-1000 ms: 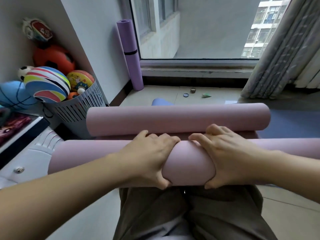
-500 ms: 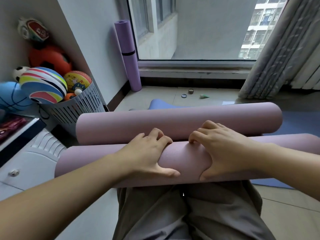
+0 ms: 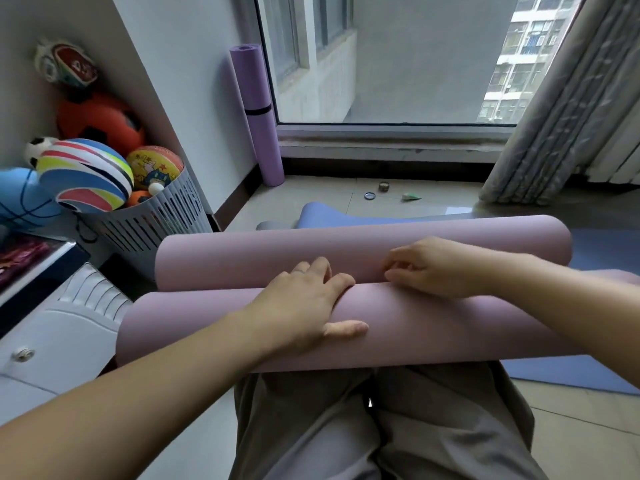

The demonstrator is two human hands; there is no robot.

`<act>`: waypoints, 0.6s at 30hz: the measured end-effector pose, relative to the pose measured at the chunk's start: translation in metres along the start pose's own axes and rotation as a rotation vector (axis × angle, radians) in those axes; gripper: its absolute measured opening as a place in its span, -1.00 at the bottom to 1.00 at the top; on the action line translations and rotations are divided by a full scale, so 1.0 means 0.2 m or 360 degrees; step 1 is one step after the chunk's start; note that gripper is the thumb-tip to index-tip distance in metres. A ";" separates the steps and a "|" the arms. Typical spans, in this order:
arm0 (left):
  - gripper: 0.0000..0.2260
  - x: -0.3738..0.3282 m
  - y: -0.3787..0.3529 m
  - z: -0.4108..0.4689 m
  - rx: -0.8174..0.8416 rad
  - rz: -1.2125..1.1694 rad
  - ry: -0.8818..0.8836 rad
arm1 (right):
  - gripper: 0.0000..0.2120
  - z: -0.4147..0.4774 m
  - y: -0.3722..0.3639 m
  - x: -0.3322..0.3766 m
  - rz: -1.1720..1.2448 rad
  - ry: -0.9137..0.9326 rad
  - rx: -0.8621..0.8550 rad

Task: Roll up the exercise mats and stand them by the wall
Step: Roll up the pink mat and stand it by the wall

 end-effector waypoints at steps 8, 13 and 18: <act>-0.37 0.02 -0.02 -0.01 0.0053 -0.0100 -0.0065 | -0.49 0.42 -0.12 -0.12 -0.0398 -0.0072 0.0287; -0.40 0.08 -0.01 -0.02 0.0026 -0.0099 -0.0044 | -0.63 0.53 -0.17 -0.11 -0.0431 -0.0081 0.0278; -0.40 0.13 0.02 0.03 -0.0027 -0.0119 0.0023 | -0.57 0.53 -0.19 -0.12 -0.0537 -0.0115 0.0256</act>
Point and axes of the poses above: each hand's wrist, its own z-axis towards the middle knuckle, its own y-axis out of the back of the hand, x = y × z, the point moved 6 cm from there along z, towards the middle knuckle, and after that the axes turned 2 degrees about -y, right-handed, at the moved point
